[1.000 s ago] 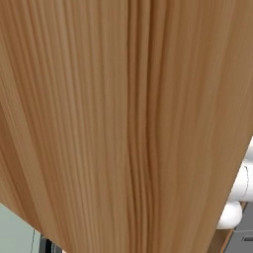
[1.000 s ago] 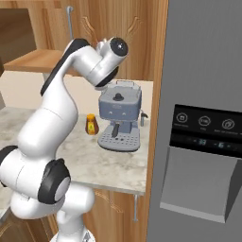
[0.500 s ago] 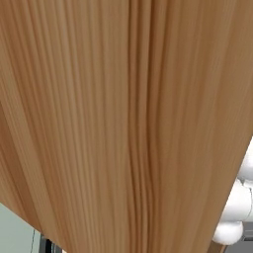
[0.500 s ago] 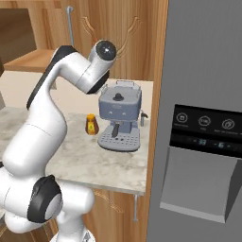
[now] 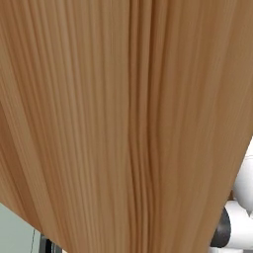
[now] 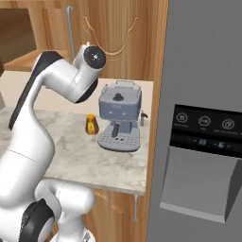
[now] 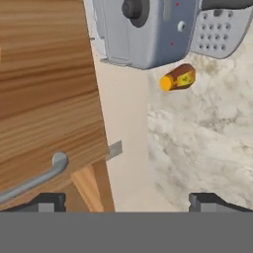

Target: Close all open cabinet doors.

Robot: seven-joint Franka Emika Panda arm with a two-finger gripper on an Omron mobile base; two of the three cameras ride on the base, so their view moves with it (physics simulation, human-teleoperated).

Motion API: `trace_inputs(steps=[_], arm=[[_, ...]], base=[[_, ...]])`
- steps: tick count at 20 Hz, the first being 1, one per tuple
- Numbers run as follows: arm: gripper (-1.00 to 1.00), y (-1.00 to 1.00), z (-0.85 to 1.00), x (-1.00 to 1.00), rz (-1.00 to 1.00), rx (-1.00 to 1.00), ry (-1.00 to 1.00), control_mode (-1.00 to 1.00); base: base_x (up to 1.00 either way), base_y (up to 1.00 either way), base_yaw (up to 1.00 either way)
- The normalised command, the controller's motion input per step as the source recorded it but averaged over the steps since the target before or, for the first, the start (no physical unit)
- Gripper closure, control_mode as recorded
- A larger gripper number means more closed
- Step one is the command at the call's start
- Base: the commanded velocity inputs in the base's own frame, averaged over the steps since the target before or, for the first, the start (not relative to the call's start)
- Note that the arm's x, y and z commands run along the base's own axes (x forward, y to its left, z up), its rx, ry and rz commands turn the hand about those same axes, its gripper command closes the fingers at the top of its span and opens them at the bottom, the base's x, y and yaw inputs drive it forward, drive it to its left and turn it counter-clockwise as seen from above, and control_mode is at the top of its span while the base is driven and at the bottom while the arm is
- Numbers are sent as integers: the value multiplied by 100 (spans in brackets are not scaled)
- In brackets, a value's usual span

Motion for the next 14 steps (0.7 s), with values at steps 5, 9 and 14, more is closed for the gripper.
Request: trace_inputs(steps=[5,9,14], arm=[[-100,30,12,-56,30,17,3,-100],[-100,43,12,-52,28,11,2,-100],[-100,47,16,-42,25,13,2,-100]], base=[[0,0,0],[0,0,0],[0,0,0]])
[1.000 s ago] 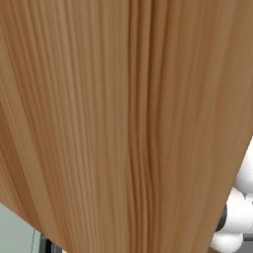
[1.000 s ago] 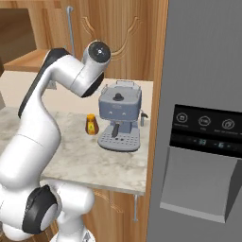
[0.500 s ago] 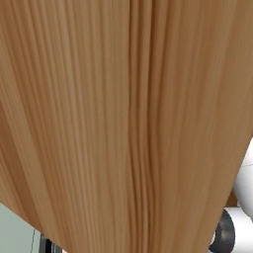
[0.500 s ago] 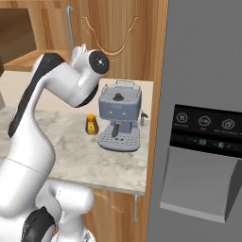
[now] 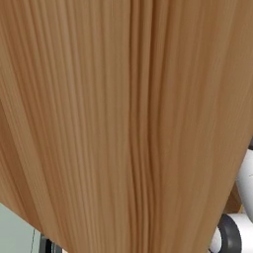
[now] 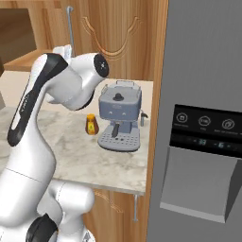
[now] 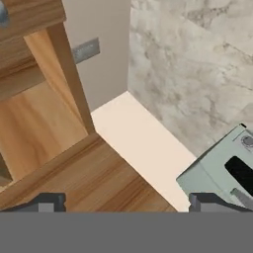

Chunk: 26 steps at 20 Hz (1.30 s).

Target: Close all open cabinet doors.

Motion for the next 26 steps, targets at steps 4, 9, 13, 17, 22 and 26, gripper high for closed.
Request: trace_inputs(steps=[4,9,13,17,22,26], arm=[[-100,54,10,-44,27,8,1,-100],[-100,49,1,-54,17,4,-14,-100],[-100,52,1,-50,2,5,-12,-100],[-100,52,5,-49,0,9,-5,-100],[-100,54,2,-46,1,6,-1,-100],[-100,60,0,-20,3,5,0,-100]], base=[[0,0,0],[0,0,0],[0,0,0],[0,0,0],[0,0,0],[0,0,0]])
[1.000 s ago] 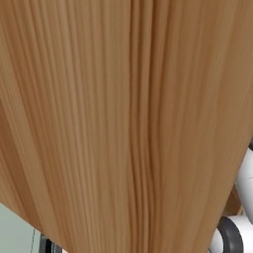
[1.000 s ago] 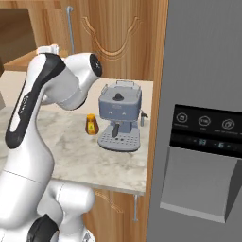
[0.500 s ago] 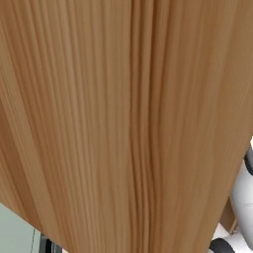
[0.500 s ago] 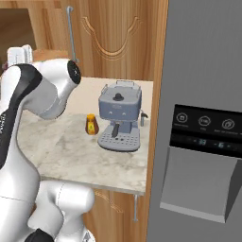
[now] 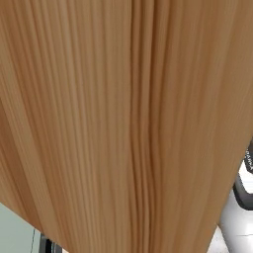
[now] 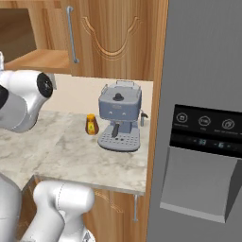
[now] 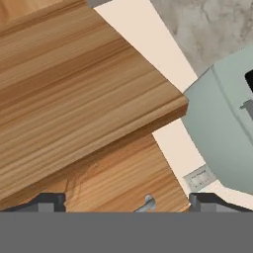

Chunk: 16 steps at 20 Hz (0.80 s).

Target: Close all open cabinet doors.

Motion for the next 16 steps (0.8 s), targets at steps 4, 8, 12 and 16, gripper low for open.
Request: trace_inputs(steps=[4,8,12,16], arm=[[-100,53,1,-18,5,9,2,-100],[-100,45,3,-22,4,7,1,-100],[-100,46,1,-4,1,4,0,-100],[-100,45,0,17,-1,1,0,-100]], base=[[0,0,0],[0,0,0],[0,0,0],[0,0,0]])
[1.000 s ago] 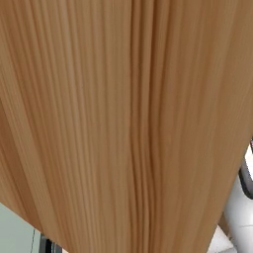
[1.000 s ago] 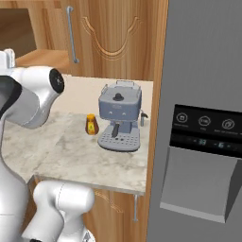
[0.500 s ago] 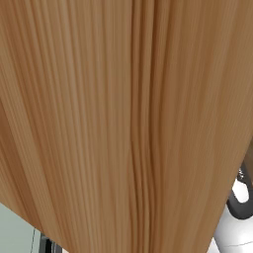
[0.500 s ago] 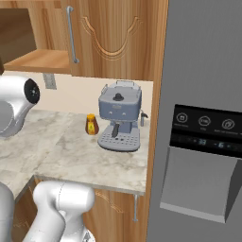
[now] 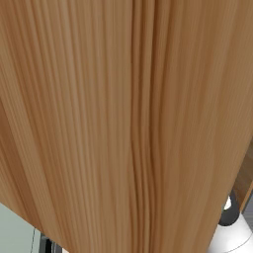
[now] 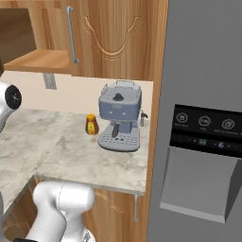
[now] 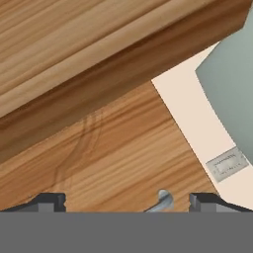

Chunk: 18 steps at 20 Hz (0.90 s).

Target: Close all open cabinet doors.

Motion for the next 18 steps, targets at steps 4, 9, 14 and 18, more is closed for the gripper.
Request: trace_inputs(steps=[4,9,14,18], arm=[[-100,37,2,31,-7,0,1,-100],[-100,20,3,19,-6,-3,0,-100],[-100,8,9,5,-13,-14,0,-100],[-100,-14,6,11,-25,-21,3,-100]], base=[[0,0,0],[0,0,0],[0,0,0],[0,0,0]])
